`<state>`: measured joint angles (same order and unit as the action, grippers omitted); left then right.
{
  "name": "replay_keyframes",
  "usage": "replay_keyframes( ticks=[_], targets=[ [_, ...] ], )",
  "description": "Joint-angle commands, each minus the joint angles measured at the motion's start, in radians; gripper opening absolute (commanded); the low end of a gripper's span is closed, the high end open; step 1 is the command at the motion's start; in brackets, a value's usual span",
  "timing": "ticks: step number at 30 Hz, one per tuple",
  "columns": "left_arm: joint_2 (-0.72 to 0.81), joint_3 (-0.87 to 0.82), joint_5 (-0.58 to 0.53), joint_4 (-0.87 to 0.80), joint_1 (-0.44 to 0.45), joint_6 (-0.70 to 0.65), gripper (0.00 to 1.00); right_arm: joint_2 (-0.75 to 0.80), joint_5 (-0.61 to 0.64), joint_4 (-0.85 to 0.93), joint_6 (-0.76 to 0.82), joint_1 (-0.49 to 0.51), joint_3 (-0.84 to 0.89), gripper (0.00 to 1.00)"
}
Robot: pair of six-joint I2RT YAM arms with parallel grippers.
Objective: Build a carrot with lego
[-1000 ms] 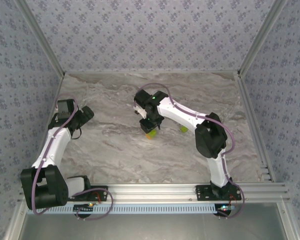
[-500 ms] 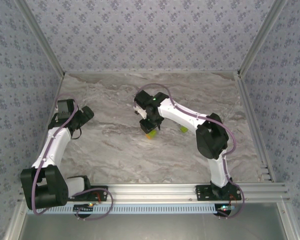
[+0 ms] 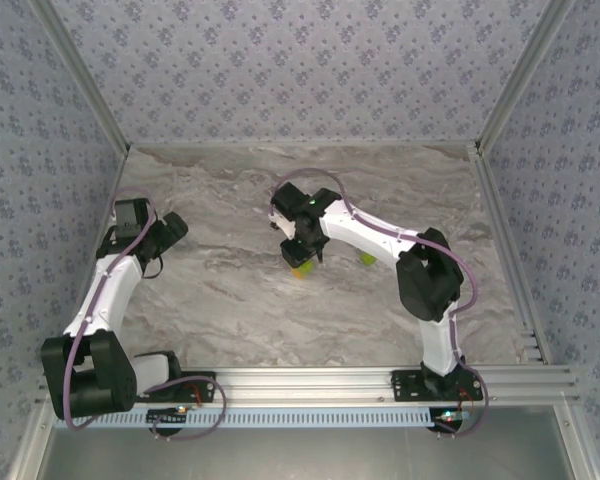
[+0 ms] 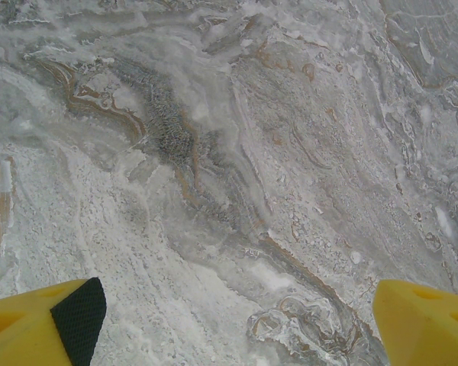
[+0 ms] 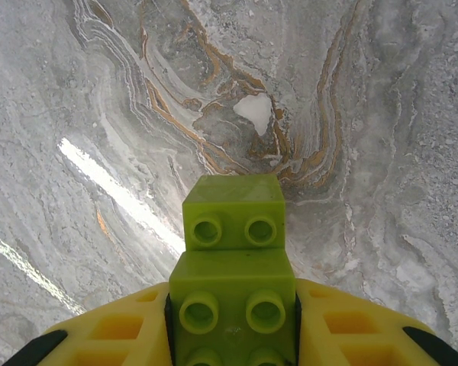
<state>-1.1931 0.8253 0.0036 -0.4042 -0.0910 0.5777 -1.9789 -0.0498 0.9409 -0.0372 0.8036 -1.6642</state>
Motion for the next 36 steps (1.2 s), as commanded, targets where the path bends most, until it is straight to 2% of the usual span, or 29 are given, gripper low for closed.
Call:
replay_keyframes(
  ticks=[1,18,36],
  targets=[
    [0.009,0.006,-0.001,0.002,-0.001,0.005,0.92,-0.055,-0.030,0.148,-0.018,-0.005,0.075,0.37],
    [0.005,0.012,0.003,0.002,-0.002,0.005,0.92,-0.021,-0.076,0.104,-0.019,-0.020,0.086,0.37],
    [0.002,0.007,0.001,0.004,-0.002,0.005,0.92,-0.067,0.022,0.078,-0.057,0.022,0.192,0.36]
  ],
)
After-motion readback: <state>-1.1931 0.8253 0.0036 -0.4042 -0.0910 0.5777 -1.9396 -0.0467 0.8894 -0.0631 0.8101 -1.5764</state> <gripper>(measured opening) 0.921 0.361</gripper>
